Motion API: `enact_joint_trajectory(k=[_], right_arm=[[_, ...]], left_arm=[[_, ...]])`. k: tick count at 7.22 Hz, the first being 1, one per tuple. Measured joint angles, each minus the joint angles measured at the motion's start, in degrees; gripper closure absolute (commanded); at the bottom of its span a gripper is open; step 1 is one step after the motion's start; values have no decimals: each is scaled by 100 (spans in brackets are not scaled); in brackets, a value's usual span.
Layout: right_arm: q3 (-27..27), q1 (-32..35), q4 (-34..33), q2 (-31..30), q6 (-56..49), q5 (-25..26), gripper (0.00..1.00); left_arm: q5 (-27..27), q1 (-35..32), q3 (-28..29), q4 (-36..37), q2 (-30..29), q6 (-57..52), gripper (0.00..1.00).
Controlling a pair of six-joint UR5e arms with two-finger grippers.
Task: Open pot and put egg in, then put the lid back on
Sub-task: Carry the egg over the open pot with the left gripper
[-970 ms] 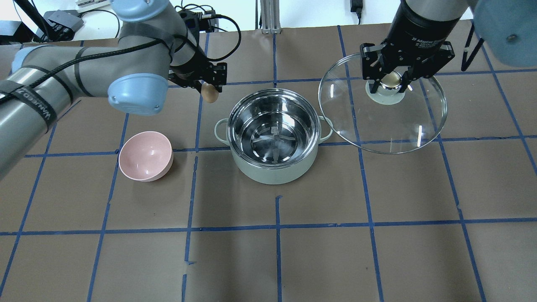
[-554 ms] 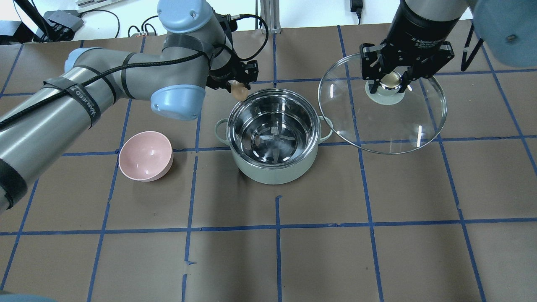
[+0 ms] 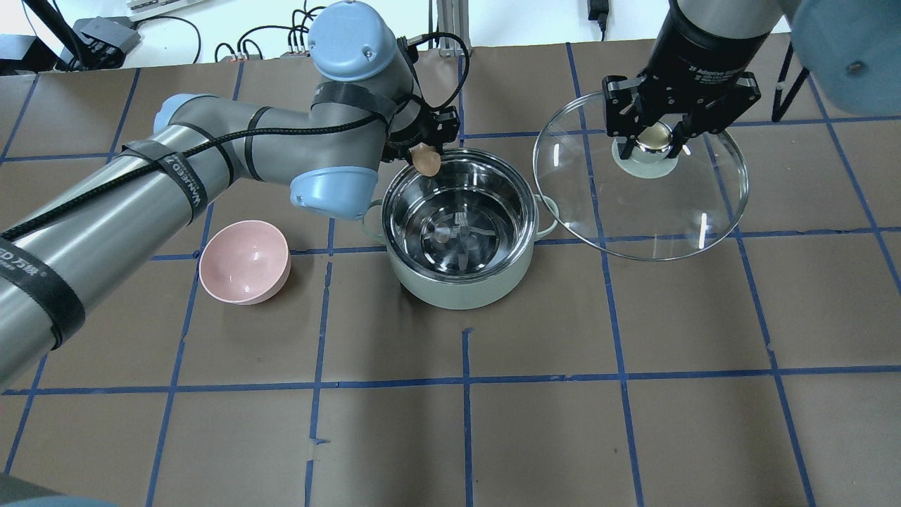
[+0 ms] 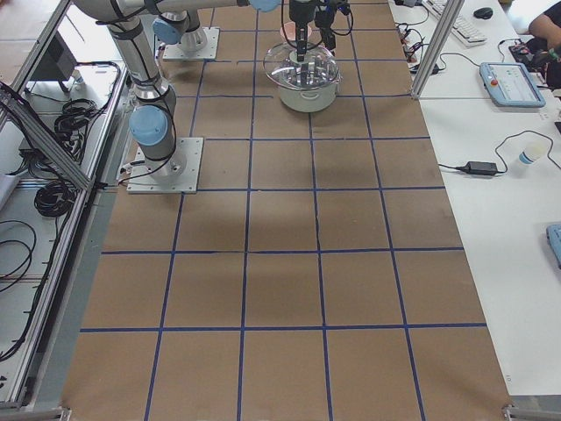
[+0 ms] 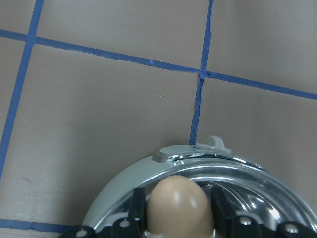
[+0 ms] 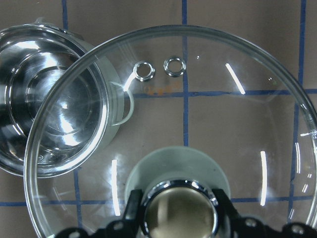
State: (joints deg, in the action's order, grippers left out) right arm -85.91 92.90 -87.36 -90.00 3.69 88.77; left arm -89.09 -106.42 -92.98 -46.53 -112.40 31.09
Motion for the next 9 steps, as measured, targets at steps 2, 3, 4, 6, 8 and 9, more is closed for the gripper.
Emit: enact_joint_trajectory(k=[2,3,4,6,8,9], right_arm=[[-4,-6,0,-3,0,0,95],[-4,-4,0,-6,0,0,95],[-4,-2,0,-8,0,0,95],[-4,0,0,-6,0,0,95],[-4,9,0,-6,0,0,95],[-5,11,0,-4,-2,0,95]], left_arm=[[-221,-168,-1,132,-120,668,71],[-297,-256,-4,184,-171,1058,71],[-366,-318,-6,213,-208,1368,71],[-413,-406,-7,287,-295,1878,71],[-469,-488,-3,385,-404,2270,71],[-485,-503,-4,450,-449,2354,71]])
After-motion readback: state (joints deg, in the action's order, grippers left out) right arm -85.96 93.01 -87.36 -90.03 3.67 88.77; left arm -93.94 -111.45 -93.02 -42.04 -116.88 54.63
